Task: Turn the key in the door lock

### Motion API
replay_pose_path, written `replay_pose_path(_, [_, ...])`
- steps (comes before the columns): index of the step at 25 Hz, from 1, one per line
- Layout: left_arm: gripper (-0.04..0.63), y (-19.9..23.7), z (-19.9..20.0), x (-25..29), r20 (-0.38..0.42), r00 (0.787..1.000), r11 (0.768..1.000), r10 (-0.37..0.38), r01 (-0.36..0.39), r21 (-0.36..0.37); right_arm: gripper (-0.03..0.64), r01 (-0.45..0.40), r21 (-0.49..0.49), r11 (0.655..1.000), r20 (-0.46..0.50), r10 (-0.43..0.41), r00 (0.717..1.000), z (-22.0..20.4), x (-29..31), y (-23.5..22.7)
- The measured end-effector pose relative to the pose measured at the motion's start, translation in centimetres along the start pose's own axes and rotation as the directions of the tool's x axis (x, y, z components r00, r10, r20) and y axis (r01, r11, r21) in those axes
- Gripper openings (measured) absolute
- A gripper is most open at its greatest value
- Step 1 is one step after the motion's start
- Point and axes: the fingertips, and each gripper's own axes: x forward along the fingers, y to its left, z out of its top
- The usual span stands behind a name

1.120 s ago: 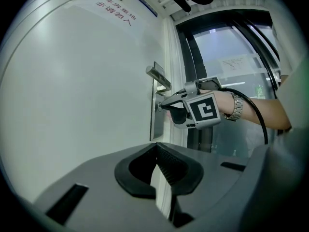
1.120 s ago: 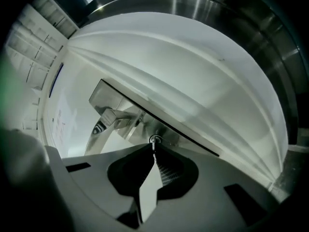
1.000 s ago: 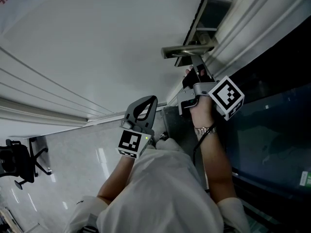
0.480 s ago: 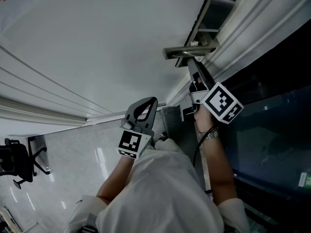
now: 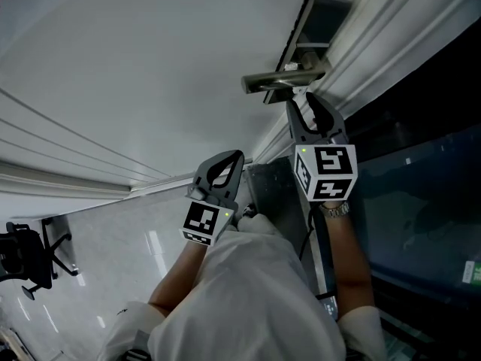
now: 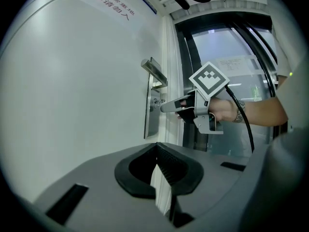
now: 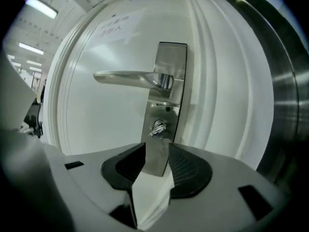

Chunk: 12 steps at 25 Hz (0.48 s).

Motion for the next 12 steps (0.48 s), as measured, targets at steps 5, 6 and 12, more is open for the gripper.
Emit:
replay_pose_path(5, [0.006,0.2,-0.2,-0.1,-0.004,1.000,1.000,0.005,-0.005,-0.003,0.127,0.129,-0.406,0.905,0.006,-0.138,0.990,0.7,-0.3,-0.3])
replay_pose_path(6, [0.006,0.3,-0.2,-0.2,-0.005,1.000,1.000,0.007,-0.007,-0.003,0.127,0.153,-0.486,0.860,0.019,-0.165,0.986,0.9,-0.4,-0.3])
replay_pose_path(12, [0.006,0.7,-0.3,-0.4,-0.005,1.000,1.000,0.014,-0.014,-0.007,0.127,0.200,-0.791,0.578,0.067,-0.244,0.967,1.5,-0.1,0.0])
